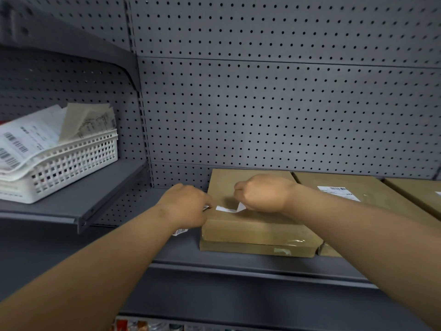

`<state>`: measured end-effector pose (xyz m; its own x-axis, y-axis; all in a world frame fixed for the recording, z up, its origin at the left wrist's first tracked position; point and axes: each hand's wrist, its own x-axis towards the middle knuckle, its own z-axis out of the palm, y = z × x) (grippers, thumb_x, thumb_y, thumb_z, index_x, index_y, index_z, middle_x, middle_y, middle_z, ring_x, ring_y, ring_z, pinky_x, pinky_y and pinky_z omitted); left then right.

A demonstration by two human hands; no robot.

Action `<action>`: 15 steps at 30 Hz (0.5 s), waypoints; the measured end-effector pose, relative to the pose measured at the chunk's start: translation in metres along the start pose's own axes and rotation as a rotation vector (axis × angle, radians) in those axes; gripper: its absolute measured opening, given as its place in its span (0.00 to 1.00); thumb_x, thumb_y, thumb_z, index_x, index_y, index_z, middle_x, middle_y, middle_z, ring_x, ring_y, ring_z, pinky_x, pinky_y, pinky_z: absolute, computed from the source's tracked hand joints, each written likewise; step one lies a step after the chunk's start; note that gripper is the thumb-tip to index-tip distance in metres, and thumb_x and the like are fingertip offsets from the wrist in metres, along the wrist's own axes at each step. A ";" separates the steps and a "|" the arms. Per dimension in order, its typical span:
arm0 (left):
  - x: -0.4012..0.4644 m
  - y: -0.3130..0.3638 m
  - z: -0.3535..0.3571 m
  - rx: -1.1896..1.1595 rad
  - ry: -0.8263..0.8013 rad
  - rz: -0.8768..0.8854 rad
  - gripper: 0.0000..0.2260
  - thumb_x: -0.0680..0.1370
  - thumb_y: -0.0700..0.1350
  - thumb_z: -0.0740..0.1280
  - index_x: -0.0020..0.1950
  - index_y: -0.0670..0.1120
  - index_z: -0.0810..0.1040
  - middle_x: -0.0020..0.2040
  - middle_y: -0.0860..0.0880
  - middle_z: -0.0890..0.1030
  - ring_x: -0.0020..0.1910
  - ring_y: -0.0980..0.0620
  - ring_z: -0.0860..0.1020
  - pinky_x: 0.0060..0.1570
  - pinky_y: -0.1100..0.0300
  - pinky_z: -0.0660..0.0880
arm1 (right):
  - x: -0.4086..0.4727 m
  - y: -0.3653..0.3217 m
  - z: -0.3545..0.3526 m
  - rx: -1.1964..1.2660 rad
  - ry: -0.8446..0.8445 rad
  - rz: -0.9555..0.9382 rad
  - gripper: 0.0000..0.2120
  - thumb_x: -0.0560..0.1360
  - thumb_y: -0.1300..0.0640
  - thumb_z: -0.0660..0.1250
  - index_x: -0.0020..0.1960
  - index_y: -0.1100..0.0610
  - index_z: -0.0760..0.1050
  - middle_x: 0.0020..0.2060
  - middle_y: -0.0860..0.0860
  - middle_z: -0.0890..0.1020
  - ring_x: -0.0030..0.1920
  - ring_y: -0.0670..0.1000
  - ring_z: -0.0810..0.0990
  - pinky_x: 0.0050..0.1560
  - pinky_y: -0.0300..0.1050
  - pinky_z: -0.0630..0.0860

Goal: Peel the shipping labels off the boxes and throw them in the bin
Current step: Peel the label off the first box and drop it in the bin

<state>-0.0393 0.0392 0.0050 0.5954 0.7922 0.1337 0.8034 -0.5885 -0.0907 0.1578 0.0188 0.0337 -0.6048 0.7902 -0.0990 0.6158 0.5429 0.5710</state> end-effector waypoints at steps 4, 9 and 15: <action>-0.001 0.002 -0.001 0.007 -0.003 0.002 0.19 0.73 0.46 0.61 0.63 0.57 0.74 0.59 0.53 0.80 0.57 0.50 0.76 0.56 0.57 0.66 | 0.002 0.001 -0.005 -0.025 0.036 -0.004 0.09 0.77 0.66 0.56 0.52 0.64 0.73 0.47 0.57 0.76 0.35 0.53 0.69 0.32 0.47 0.70; 0.000 0.002 -0.004 -0.031 -0.029 -0.037 0.16 0.72 0.47 0.62 0.60 0.54 0.75 0.56 0.51 0.81 0.52 0.49 0.77 0.47 0.58 0.67 | 0.016 0.003 -0.026 -0.050 0.141 -0.008 0.09 0.77 0.67 0.54 0.52 0.63 0.72 0.48 0.56 0.75 0.34 0.53 0.69 0.33 0.47 0.68; -0.002 0.004 0.005 -0.232 0.014 -0.130 0.26 0.71 0.61 0.65 0.66 0.52 0.69 0.61 0.52 0.78 0.58 0.50 0.76 0.53 0.56 0.71 | 0.008 0.008 -0.018 -0.035 0.150 0.045 0.08 0.77 0.66 0.55 0.51 0.62 0.72 0.48 0.55 0.76 0.35 0.55 0.72 0.32 0.47 0.68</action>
<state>-0.0372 0.0364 -0.0001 0.4860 0.8621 0.1435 0.8490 -0.5046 0.1566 0.1483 0.0246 0.0521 -0.6472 0.7607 0.0492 0.6280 0.4955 0.6001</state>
